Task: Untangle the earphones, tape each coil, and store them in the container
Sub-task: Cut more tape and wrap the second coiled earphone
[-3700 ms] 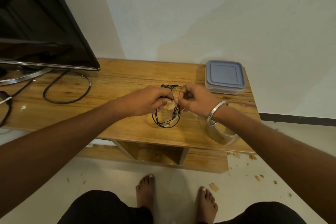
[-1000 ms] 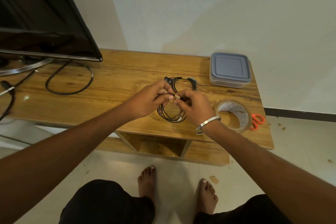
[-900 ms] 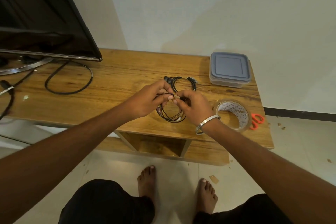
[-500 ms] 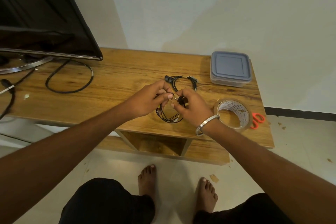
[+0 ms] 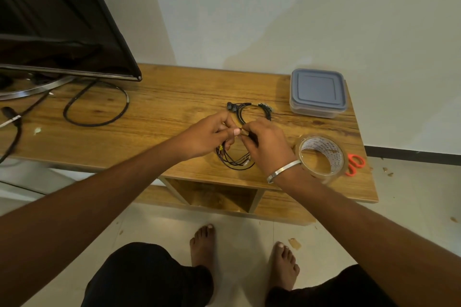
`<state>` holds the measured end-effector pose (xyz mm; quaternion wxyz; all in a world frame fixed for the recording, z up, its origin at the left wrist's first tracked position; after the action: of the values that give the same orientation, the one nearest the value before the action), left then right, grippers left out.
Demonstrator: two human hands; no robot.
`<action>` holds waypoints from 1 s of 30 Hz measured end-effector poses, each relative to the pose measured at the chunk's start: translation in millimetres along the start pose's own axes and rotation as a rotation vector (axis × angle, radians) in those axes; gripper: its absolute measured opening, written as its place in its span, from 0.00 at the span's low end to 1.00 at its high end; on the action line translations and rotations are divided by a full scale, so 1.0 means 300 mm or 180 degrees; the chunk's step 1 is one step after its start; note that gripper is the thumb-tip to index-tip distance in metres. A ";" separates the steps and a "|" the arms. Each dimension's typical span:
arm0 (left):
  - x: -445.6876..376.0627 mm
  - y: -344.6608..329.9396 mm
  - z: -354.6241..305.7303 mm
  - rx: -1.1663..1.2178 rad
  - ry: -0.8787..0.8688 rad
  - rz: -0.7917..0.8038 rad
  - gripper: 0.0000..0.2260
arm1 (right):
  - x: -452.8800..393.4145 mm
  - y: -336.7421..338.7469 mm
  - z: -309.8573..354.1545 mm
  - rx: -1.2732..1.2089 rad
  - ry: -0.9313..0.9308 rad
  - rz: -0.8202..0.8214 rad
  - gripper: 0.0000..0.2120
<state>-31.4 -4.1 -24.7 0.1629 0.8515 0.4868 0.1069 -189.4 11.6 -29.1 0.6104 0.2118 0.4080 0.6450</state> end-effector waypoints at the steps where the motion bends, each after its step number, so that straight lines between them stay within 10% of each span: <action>1: 0.001 -0.002 -0.001 0.0038 0.0032 0.0005 0.04 | 0.002 -0.002 0.001 0.0052 0.0034 -0.0005 0.05; 12: 0.014 -0.014 0.027 -0.0038 0.0130 -0.0077 0.04 | 0.023 -0.025 0.008 -0.0039 -0.0155 -0.0040 0.09; 19: 0.035 0.001 0.027 -0.0581 -0.0053 -0.0159 0.05 | 0.020 -0.051 -0.009 -0.1826 -0.1437 0.0696 0.12; 30: 0.038 0.041 0.065 -0.0811 -0.0076 -0.0148 0.05 | -0.011 -0.070 0.006 -0.2735 -0.1754 0.0711 0.08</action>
<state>-9.4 -3.6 -37.9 0.2779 0.8136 0.4869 0.1539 -174.5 7.4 -43.9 0.6545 0.1464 -0.0944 0.7358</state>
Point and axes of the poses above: each hand's wrist, its own x-axis away from the middle knuckle, its own y-axis out of the back of the hand, z = x × y, the point moved 2 cm from there along -x, towards the middle knuckle, and after that the axes turned 8 degrees about -y, right-handed, at the moved point
